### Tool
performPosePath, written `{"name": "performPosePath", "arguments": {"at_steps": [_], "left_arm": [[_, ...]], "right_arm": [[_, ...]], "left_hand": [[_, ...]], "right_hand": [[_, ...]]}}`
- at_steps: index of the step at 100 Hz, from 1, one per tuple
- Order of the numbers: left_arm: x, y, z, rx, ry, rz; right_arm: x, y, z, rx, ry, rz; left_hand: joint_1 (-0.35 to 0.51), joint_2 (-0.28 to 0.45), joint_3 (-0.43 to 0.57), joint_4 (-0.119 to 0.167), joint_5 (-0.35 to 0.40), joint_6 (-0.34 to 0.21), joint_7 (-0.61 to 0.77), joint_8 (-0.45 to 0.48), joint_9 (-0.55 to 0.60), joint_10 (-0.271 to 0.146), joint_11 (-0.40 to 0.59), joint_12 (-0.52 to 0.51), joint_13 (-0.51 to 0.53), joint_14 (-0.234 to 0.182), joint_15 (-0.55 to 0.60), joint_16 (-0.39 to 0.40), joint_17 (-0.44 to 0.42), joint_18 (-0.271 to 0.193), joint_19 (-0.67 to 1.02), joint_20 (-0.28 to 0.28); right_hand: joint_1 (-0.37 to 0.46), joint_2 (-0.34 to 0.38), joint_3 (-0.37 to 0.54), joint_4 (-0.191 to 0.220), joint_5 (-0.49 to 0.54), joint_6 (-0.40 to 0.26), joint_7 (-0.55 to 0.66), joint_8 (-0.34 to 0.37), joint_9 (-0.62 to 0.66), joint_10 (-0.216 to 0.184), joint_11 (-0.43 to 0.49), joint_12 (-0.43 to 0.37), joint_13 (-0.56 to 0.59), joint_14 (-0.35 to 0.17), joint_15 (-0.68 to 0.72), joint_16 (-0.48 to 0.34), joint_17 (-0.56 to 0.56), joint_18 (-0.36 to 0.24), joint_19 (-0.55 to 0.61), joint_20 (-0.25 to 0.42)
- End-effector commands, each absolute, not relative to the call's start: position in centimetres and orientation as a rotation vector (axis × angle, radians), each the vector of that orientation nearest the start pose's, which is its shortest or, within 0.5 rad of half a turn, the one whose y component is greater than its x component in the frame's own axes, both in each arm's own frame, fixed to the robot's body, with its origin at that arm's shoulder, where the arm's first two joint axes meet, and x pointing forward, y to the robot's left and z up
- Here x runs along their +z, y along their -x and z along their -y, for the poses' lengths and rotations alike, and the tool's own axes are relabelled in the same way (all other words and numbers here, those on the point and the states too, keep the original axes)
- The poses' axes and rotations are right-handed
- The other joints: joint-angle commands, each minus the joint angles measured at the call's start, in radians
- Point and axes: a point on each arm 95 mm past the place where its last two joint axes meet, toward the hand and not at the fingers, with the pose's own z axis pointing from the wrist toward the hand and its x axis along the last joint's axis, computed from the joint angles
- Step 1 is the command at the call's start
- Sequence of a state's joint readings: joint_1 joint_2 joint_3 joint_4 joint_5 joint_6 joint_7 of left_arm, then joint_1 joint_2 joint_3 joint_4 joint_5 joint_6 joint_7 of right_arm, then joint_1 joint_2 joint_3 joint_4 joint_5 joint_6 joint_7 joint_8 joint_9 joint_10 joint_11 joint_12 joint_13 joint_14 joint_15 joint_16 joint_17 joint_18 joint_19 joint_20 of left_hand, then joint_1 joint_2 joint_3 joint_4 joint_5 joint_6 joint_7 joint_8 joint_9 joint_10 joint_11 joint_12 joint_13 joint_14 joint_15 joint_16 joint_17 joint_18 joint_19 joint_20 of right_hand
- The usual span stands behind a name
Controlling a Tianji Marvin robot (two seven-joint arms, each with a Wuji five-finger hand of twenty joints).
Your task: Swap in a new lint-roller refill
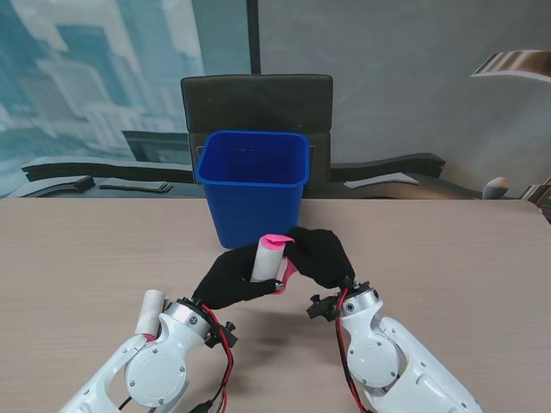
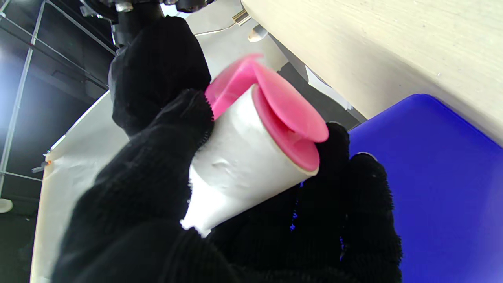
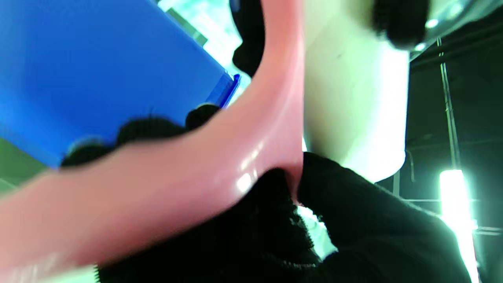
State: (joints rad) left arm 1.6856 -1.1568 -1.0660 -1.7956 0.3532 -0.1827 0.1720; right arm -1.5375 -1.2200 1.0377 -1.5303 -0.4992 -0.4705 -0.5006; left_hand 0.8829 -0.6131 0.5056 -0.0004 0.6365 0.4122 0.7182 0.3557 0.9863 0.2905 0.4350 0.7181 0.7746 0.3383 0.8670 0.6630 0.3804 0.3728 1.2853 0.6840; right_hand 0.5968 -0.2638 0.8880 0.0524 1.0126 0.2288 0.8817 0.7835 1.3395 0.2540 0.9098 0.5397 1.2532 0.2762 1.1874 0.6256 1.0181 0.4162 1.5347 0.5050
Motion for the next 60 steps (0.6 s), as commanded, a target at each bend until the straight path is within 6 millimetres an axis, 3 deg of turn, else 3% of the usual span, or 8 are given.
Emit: {"name": "performPosePath", "arguments": {"at_steps": [1,10,15,22,32,40,47,60], "left_arm": [[-29.4,-33.2,10.2,-2.334,1.635,-1.113],[-29.4,-33.3,10.1,-2.337,1.597,-1.116],[-29.4,-33.3,10.1,-2.337,1.580,-1.115],[-29.3,-33.4,9.9,-2.333,1.561,-1.118],[-29.2,-33.6,9.6,-2.320,1.547,-1.119],[-28.9,-33.7,9.3,-2.310,1.535,-1.117],[-28.6,-33.9,9.1,-2.305,1.521,-1.116],[-27.5,-34.2,8.5,-2.315,1.474,-1.096]], "right_arm": [[-30.4,-36.9,-8.8,-2.830,1.497,0.931],[-30.5,-36.8,-8.8,-2.734,1.542,0.943],[-30.5,-36.7,-8.7,-2.692,1.561,0.967],[-30.6,-36.7,-8.5,-2.665,1.558,1.014],[-30.5,-37.0,-7.9,-2.725,1.501,1.108],[-30.4,-37.2,-7.3,-2.794,1.452,1.167],[-30.2,-37.4,-6.8,-2.843,1.422,1.198],[-29.8,-37.5,-5.6,-2.931,1.381,1.238]], "left_hand": [[0.248,0.120,0.231,0.076,0.073,-0.260,0.122,0.015,0.027,-0.085,0.062,0.069,0.029,-0.031,0.067,0.035,-0.004,-0.060,0.032,-0.015],[0.248,0.121,0.234,0.080,0.072,-0.257,0.121,0.016,0.024,-0.086,0.076,0.093,0.029,-0.030,0.081,0.048,-0.001,-0.062,0.035,-0.014],[0.247,0.124,0.234,0.082,0.070,-0.257,0.120,0.016,0.023,-0.085,0.077,0.098,0.029,-0.030,0.084,0.050,-0.002,-0.062,0.036,-0.014],[0.244,0.124,0.232,0.081,0.068,-0.257,0.120,0.016,0.019,-0.085,0.075,0.101,0.027,-0.032,0.084,0.051,-0.002,-0.062,0.036,-0.013],[0.241,0.141,0.198,0.058,0.066,-0.252,0.101,0.001,0.025,-0.075,0.027,0.056,0.021,-0.039,0.053,0.030,-0.003,-0.062,0.035,-0.014],[0.245,0.169,0.120,0.009,0.066,-0.245,0.079,-0.022,0.018,-0.062,0.012,0.002,0.011,-0.046,0.044,0.008,-0.004,-0.062,0.032,-0.016],[0.259,0.220,-0.011,-0.014,0.082,-0.236,0.065,-0.033,-0.006,-0.048,0.093,-0.062,0.019,-0.039,0.050,-0.005,-0.002,-0.052,0.027,-0.018],[0.268,0.277,-0.131,-0.038,0.102,-0.248,0.088,-0.030,-0.005,-0.051,0.198,-0.090,0.052,-0.042,0.084,0.001,0.025,-0.044,0.051,-0.009]], "right_hand": [[0.026,0.128,-0.077,-0.068,0.119,0.049,0.000,0.062,0.118,0.067,0.132,0.053,0.058,-0.215,0.361,0.139,0.133,-0.106,0.291,0.095],[-0.007,0.115,-0.073,-0.074,0.230,0.063,0.042,0.051,0.118,0.091,0.351,0.141,0.058,-0.265,0.551,0.235,0.166,-0.212,0.479,0.169],[-0.019,0.072,-0.049,-0.066,0.266,0.057,0.054,0.038,0.117,0.076,0.446,0.178,0.060,-0.332,0.611,0.297,0.178,-0.284,0.548,0.190],[-0.024,0.008,-0.043,-0.054,0.273,0.032,0.036,0.019,0.116,0.024,0.534,0.226,0.063,-0.424,0.619,0.396,0.193,-0.346,0.559,0.258],[-0.050,-0.121,-0.003,-0.034,0.258,-0.056,0.006,0.013,0.114,-0.065,0.568,0.261,0.068,-0.512,0.605,0.451,0.196,-0.409,0.559,0.260],[-0.070,-0.258,0.040,-0.068,0.249,-0.107,-0.001,0.004,0.114,-0.116,0.572,0.278,0.071,-0.562,0.592,0.469,0.194,-0.440,0.559,0.231],[-0.085,-0.372,0.047,-0.108,0.224,-0.146,0.045,-0.084,0.114,-0.147,0.567,0.285,0.072,-0.588,0.585,0.475,0.192,-0.463,0.550,0.211],[-0.140,-0.445,0.026,-0.127,0.231,-0.180,0.061,-0.091,0.113,-0.178,0.568,0.289,0.073,-0.608,0.581,0.477,0.191,-0.469,0.538,0.207]]}}
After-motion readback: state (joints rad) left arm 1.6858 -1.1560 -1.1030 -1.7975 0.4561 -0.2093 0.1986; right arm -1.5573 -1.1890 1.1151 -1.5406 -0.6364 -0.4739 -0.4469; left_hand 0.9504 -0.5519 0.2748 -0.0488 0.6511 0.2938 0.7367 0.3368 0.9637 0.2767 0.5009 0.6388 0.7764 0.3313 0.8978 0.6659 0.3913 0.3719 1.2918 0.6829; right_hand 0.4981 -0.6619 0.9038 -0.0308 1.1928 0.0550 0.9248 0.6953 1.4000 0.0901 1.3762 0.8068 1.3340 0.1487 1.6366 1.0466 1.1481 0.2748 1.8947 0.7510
